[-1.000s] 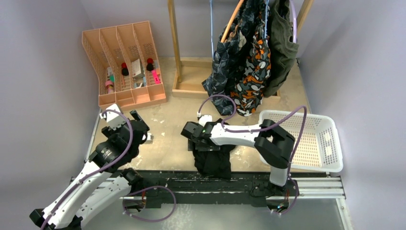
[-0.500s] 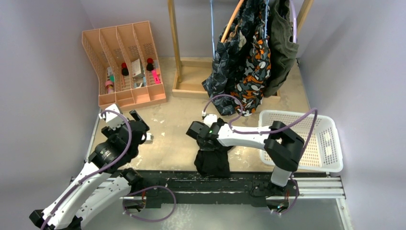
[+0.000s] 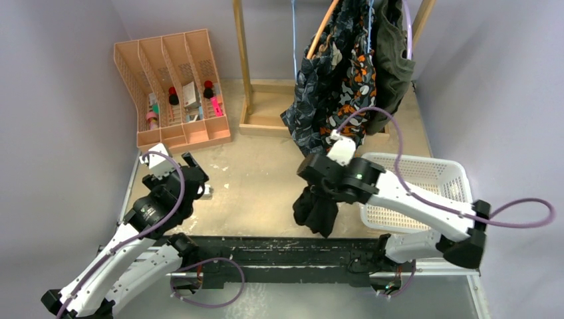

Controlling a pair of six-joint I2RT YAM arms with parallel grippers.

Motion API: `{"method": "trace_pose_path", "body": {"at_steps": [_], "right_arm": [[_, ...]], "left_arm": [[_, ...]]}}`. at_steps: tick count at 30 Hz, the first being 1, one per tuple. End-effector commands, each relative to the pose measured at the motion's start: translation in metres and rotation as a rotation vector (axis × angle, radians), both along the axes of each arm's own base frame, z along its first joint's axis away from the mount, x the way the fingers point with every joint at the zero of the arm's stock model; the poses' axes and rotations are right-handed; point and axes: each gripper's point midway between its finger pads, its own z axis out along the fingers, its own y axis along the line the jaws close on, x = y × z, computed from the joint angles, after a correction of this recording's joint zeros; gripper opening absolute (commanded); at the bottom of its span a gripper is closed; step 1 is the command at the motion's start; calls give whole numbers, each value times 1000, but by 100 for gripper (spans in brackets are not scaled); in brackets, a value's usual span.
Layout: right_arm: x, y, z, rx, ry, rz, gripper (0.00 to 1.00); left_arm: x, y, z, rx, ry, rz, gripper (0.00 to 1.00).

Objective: Remove the shorts from the hanger
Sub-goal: Pick up the shorts at the center of the board, then place the shorts in the basket.

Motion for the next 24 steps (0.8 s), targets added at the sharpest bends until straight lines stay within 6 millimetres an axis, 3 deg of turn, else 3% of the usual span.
{"method": "trace_pose_path", "body": {"at_steps": [1, 5, 14, 19, 24], "right_arm": [[2, -42, 52, 56, -140, -89, 0], [9, -63, 88, 110, -243, -123, 0], [59, -125, 123, -77, -341, -305, 0], [65, -178, 125, -78, -370, -495, 0], [71, -211, 114, -190, -319, -584, 0]], "left_arm": [[3, 0, 6, -7, -28, -5, 88], [3, -1, 4, -2, -22, -7, 87], [4, -3, 3, 2, -10, -15, 87], [4, -2, 4, -4, -19, -12, 87], [5, -5, 3, -1, -11, -24, 87]]}}
